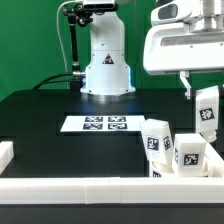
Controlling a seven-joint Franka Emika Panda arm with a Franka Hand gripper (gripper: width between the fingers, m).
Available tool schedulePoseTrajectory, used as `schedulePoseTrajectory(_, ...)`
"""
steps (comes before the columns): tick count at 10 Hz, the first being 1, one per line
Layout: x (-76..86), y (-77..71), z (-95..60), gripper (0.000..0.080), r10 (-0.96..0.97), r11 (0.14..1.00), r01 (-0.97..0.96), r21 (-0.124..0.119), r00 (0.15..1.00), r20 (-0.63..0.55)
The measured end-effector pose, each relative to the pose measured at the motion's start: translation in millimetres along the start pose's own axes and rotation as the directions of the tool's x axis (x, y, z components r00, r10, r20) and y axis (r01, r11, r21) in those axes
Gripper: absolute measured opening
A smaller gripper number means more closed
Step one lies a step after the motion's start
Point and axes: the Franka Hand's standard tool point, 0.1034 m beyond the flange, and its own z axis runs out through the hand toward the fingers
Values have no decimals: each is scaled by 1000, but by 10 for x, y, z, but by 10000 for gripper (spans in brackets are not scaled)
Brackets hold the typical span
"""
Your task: Assemble stool
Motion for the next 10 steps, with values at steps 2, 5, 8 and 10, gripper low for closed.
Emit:
schedulePoseTrajectory(2,32,125,104,327,-149,989,148,-25,989,-13)
schedulePoseTrajectory(5,300,142,104,327,-223,974,222,-39,975,-15)
schedulePoseTrajectory(8,254,144,121,327,-225,974,224,-40,974,-10)
schedulePoseTrajectory(10,211,101,175,327,-247,968,246,-44,969,-17)
